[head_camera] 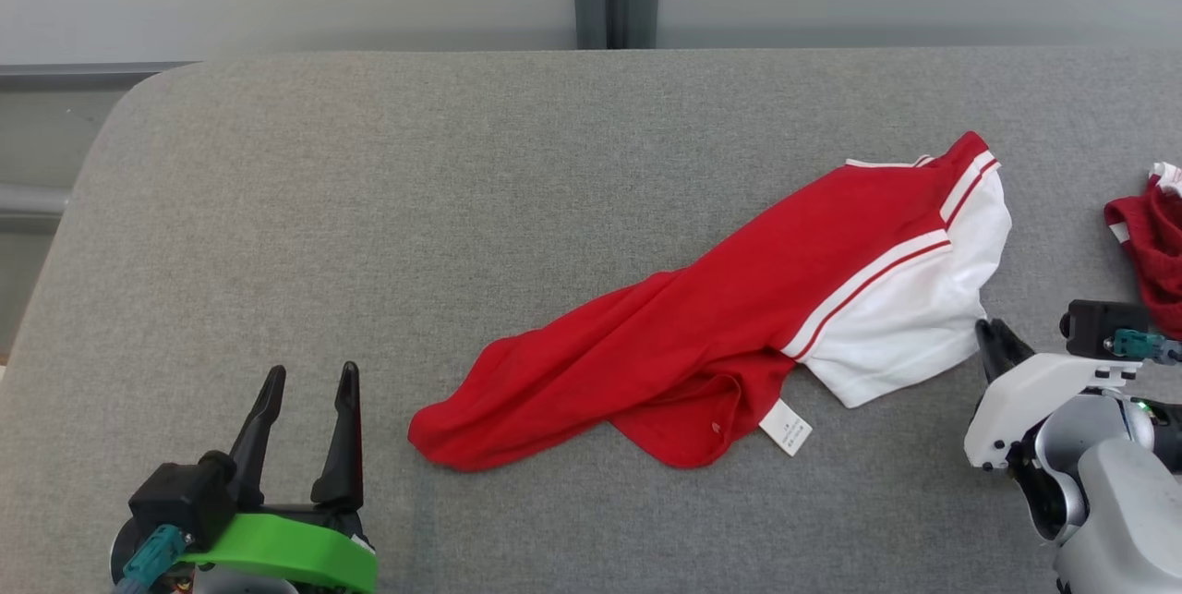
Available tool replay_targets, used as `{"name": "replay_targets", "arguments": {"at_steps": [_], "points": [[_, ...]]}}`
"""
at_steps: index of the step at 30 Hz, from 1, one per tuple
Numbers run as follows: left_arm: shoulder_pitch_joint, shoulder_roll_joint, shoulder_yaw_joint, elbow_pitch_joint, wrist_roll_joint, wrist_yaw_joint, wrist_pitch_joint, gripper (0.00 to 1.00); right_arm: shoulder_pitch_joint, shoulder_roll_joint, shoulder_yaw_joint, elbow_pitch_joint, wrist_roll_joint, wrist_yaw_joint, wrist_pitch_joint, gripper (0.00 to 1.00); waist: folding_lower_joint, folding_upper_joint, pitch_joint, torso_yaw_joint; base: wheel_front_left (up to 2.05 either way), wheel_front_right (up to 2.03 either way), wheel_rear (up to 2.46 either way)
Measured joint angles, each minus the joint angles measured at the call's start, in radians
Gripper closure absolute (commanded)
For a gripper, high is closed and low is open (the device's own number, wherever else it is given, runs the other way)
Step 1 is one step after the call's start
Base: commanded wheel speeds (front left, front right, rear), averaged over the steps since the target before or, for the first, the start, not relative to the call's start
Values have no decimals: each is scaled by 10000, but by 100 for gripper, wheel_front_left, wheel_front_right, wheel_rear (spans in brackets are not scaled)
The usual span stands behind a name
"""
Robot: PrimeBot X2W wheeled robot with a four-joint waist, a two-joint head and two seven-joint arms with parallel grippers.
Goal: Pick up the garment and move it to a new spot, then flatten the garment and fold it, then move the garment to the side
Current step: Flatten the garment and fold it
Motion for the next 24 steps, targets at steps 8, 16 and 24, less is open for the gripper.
{"name": "replay_targets", "arguments": {"at_steps": [8,16,24], "points": [[-12,-86,136,171,52,-134,0,0,-9,128,-54,-351,445,2,-17,100,0,0,41,-122,0,0,0],[12,-169,299,364,90,-221,-2,0,1001,-171,132,-2692,3181,0,1325,100,0,0,-8,-555,0,0,0],[62,-201,451,407,176,-247,-2,0,2727,-777,-441,-5160,5423,0,3352,100,0,0,-51,-1022,0,0,0]]}}
